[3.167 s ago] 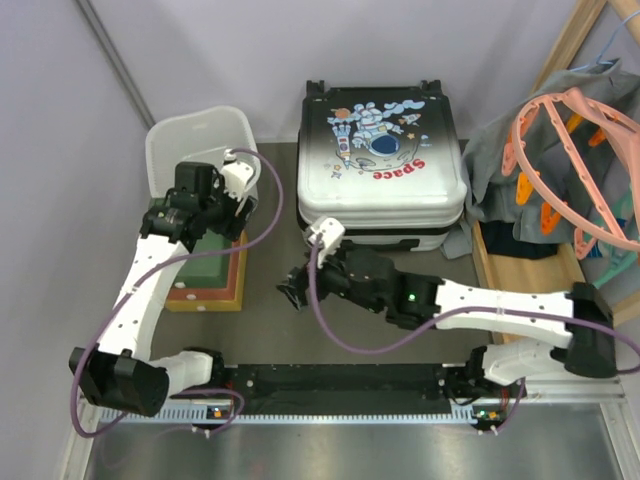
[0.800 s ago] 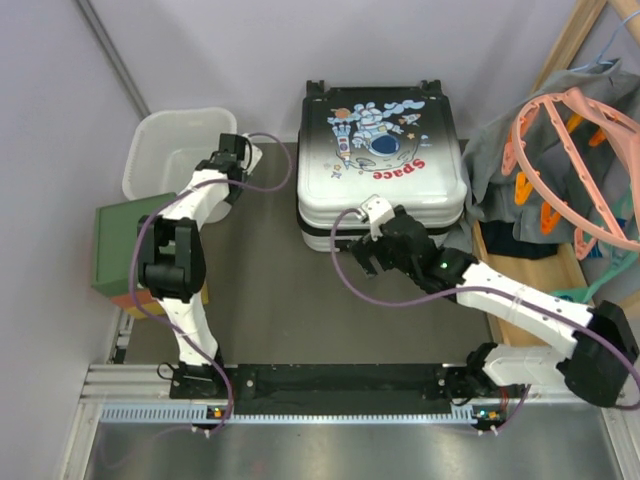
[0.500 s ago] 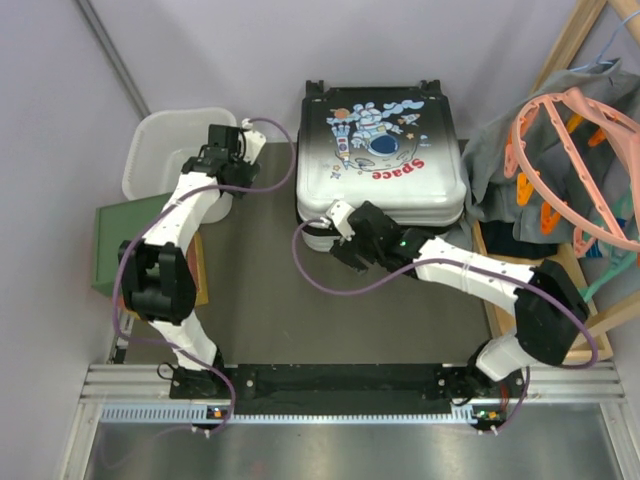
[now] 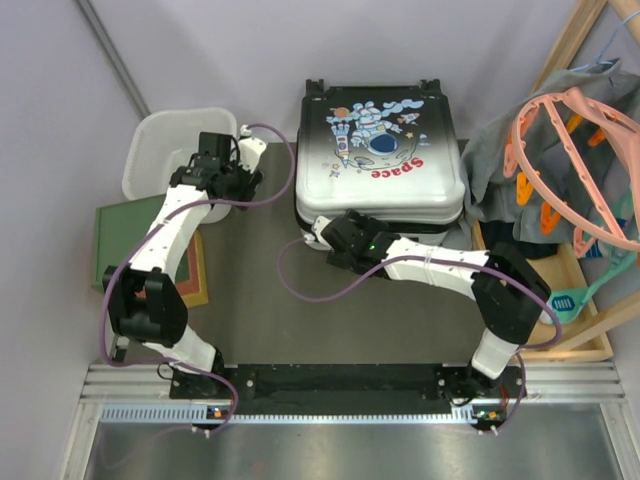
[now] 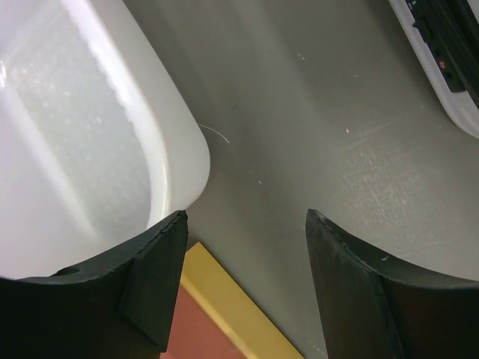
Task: Open, take out, and arrange the luggage
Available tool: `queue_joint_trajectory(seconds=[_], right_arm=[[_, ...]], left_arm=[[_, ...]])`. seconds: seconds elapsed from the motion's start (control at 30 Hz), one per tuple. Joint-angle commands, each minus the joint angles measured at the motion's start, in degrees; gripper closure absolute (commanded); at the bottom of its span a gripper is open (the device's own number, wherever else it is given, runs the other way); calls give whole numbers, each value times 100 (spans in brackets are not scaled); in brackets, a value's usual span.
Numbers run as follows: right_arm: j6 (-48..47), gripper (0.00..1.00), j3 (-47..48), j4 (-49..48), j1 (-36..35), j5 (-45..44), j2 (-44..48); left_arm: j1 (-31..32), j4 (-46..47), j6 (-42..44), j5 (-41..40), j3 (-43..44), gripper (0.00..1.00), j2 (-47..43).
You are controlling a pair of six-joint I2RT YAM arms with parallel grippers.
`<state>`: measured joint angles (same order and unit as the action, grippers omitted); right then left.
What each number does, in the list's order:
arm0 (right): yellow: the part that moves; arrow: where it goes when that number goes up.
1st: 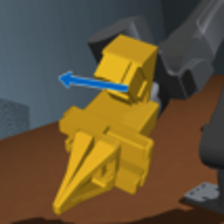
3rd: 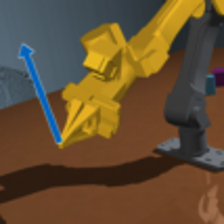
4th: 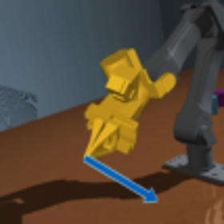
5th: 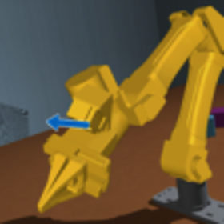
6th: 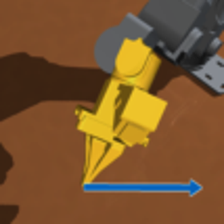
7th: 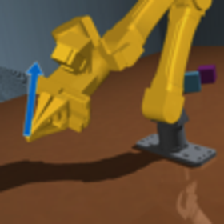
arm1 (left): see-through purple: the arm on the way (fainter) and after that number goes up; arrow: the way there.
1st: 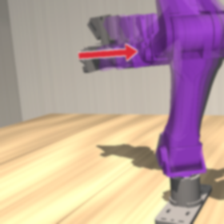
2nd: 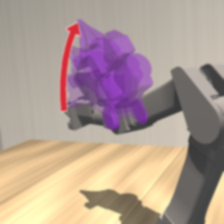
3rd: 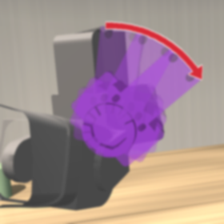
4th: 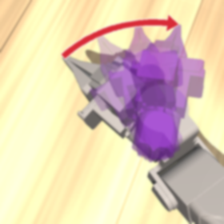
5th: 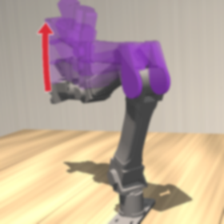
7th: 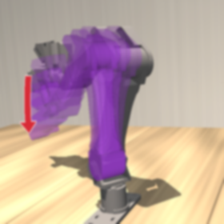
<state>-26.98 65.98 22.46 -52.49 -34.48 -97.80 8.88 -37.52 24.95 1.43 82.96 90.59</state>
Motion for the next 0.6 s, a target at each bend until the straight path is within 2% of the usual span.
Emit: queue_joint_trajectory(seconds=[0.0, 0.1, 0.27, 0.33, 0.57], right_arm=[[-237, 10, -199, -963, 485, -111, -801], [-176, 18, -50, -708, 363, -592, -943], [534, 18, -629, -849, -313, -340, -21], [615, 17, -595, -778, -498, -804, 138], [782, 17, -366, -287, -771, -1420, 182]], left_arm=[[-10, 8, -52, 200, -8, 31, -331], [-10, -80, -69, 191, 36, 31, -349], [-10, -1, -8, 270, -148, 30, -568], [-10, 34, -16, 287, -122, 30, -560], [-10, -133, -17, 297, 54, 30, -489]])
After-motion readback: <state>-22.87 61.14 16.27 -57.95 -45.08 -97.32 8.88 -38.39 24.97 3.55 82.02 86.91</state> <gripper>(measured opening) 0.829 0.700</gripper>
